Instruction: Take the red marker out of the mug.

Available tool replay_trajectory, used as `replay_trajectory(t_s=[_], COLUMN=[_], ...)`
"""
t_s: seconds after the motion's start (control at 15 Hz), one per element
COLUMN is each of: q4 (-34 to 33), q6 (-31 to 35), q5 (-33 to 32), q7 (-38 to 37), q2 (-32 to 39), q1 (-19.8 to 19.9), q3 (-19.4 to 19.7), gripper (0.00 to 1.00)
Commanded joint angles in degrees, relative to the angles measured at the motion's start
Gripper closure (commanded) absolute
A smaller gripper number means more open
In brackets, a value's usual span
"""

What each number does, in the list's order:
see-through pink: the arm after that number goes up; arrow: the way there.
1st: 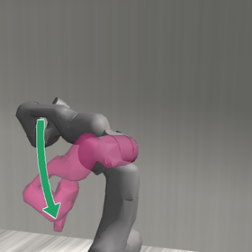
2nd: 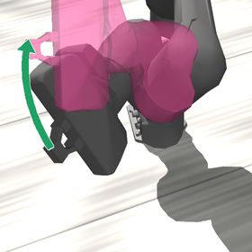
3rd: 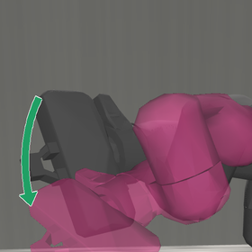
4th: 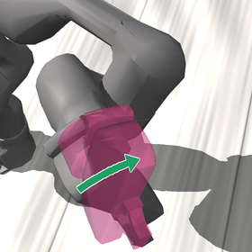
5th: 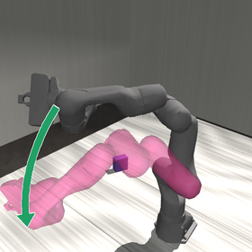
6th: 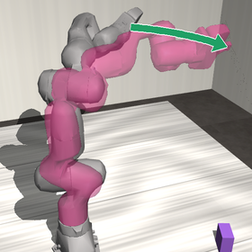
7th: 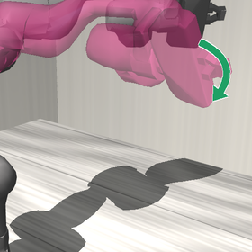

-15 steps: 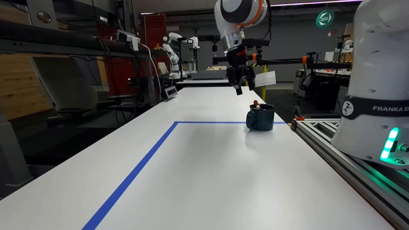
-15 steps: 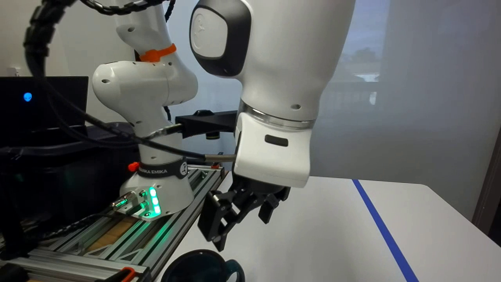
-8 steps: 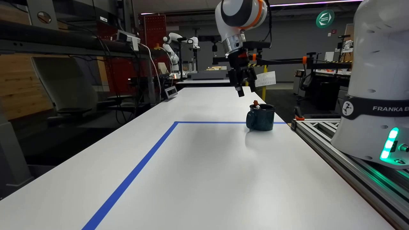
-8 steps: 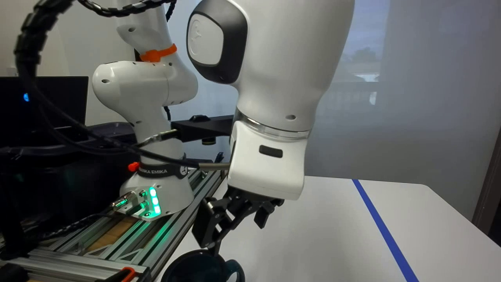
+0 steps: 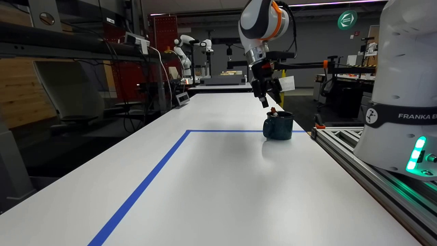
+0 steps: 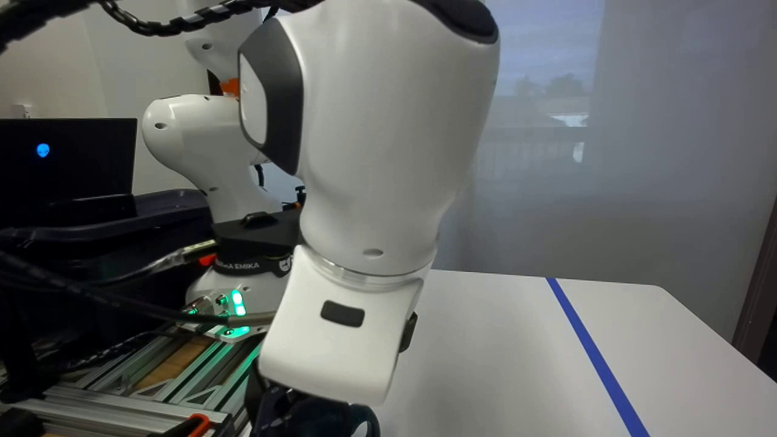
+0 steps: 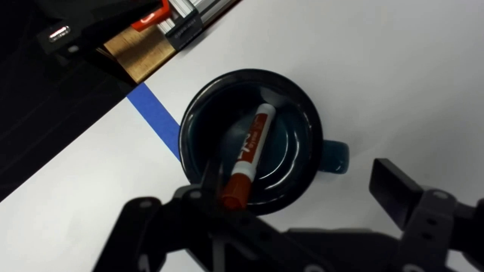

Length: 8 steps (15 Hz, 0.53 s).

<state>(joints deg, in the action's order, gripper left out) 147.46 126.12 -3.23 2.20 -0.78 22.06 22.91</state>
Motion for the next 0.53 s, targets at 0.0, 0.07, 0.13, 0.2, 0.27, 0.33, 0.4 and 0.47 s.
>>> replay_trajectory(t_s=[0.0,0.07,0.13,0.2,0.27,0.33,0.4,0.47], q4=[-2.21,-2.58,-2.98,-3.24,-3.54,-3.78,-3.89,-4.06], q6=[-0.21,-0.16,-0.09,0.25,0.25,0.28,0.25,0.25], q5=[2.58,2.74,3.1,3.35,3.72,4.02,4.21,4.41], q7=[3.13,3.27,3.57,3.53,3.66,3.69,3.68,3.67], q2=[2.25,2.77,3.44,4.09,4.57,5.1,5.42,5.74], q1=[1.43,1.73,1.98,2.23,2.46,2.59,2.68,2.72], q3=[1.16,1.45,1.68,1.84,1.97,1.98,1.93,1.87], gripper=[0.0,0.0,0.0,0.0,0.0,0.0,0.0,0.0])
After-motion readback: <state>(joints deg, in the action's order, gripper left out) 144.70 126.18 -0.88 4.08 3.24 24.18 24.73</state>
